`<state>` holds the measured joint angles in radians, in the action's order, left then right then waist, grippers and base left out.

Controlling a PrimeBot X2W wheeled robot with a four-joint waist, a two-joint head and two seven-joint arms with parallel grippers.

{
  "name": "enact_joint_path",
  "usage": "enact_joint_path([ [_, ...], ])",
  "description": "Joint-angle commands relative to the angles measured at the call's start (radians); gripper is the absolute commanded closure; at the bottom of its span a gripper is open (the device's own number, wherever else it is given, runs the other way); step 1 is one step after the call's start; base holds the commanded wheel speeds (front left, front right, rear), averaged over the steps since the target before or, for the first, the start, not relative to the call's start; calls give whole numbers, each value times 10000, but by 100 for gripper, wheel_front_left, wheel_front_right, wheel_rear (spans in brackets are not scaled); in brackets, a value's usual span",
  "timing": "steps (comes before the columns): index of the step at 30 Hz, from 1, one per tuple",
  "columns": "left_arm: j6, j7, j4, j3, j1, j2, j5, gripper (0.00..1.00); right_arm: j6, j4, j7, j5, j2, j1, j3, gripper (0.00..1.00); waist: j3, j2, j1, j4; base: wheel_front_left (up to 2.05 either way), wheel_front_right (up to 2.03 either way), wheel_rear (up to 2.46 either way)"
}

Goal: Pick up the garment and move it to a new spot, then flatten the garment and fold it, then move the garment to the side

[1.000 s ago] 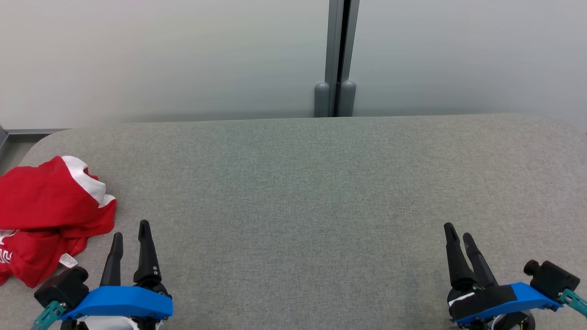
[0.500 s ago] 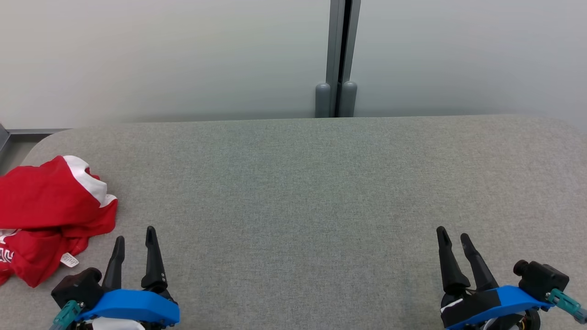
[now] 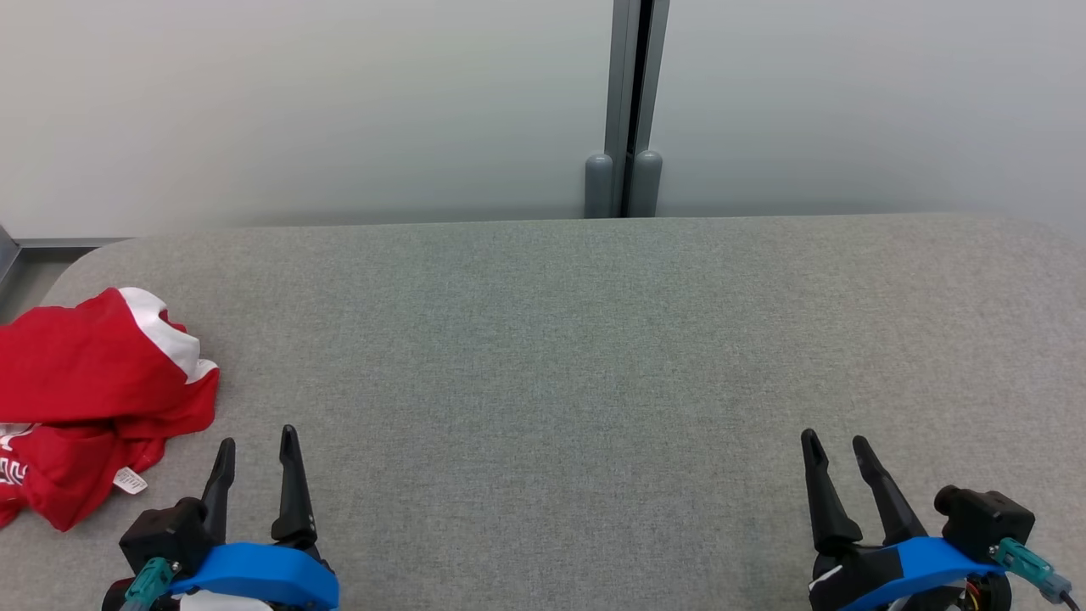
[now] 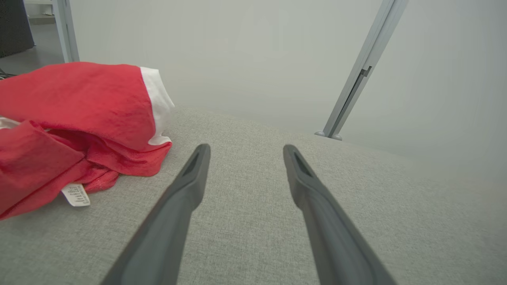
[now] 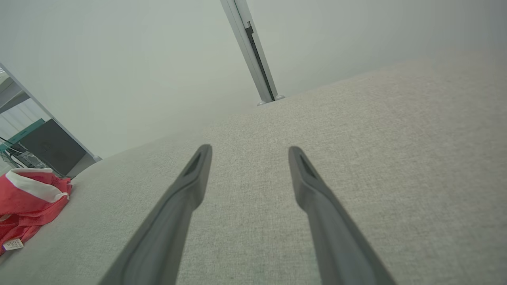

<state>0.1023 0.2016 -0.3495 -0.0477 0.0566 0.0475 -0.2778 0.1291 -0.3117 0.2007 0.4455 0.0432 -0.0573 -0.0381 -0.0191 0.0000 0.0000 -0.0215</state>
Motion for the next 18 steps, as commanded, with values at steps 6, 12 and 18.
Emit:
enact_joint_path([
  [6,5,215,-86,74,151,48,723,0,23,-41,229,-974,92,-112,104,0,-23,0,0,-38,0,0,0],
  [12,-55,320,-236,42,205,49,1129,0,23,-98,334,-1542,96,-136,117,0,-28,0,0,-49,0,0,0],
  [18,-92,424,-294,-5,144,61,1628,0,24,-190,430,-2106,99,-176,156,0,-20,0,0,-46,0,0,0],
])
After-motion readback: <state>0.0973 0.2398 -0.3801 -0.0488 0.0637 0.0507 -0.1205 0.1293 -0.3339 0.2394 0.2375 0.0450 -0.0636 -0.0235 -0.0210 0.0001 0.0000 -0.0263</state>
